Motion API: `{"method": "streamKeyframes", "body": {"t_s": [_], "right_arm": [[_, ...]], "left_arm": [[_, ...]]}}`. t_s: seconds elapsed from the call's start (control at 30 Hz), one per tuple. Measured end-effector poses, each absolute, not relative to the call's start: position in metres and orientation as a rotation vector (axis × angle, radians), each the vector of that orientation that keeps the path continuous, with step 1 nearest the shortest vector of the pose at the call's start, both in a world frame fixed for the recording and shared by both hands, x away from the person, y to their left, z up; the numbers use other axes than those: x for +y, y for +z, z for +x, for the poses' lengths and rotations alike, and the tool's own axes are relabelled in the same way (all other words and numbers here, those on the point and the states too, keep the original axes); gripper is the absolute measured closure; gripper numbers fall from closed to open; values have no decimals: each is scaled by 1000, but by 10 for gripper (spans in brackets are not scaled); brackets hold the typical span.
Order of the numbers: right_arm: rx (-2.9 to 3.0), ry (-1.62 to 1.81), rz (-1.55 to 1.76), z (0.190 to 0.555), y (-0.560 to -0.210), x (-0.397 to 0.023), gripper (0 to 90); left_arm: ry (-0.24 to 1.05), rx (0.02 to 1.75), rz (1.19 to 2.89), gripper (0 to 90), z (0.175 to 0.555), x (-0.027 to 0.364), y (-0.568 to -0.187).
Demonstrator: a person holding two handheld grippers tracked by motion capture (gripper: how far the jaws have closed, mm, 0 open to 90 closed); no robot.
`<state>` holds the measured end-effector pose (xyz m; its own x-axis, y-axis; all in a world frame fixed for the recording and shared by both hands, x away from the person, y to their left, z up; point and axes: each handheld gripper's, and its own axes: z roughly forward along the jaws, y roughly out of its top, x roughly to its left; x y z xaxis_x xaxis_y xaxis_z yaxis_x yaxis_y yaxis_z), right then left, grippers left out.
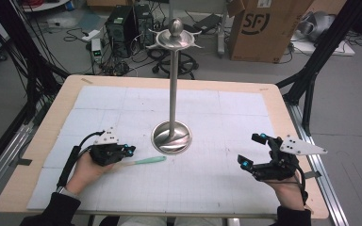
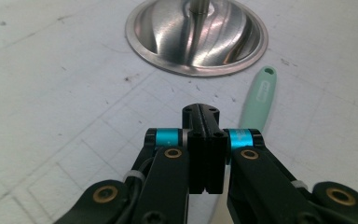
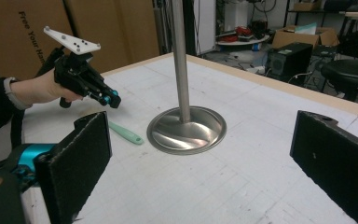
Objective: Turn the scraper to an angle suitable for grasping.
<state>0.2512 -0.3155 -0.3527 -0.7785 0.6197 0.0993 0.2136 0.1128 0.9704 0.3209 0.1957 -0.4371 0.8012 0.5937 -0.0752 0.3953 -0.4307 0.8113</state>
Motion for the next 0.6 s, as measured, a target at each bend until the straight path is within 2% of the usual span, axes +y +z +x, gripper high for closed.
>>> {"method": "streamKeyframes", "body": {"t_s": [0.6], "right_arm": [[2086, 1734, 796, 258, -353, -309, 39]], "left_arm": [[259, 709, 2169, 897, 317, 201, -447]]}}
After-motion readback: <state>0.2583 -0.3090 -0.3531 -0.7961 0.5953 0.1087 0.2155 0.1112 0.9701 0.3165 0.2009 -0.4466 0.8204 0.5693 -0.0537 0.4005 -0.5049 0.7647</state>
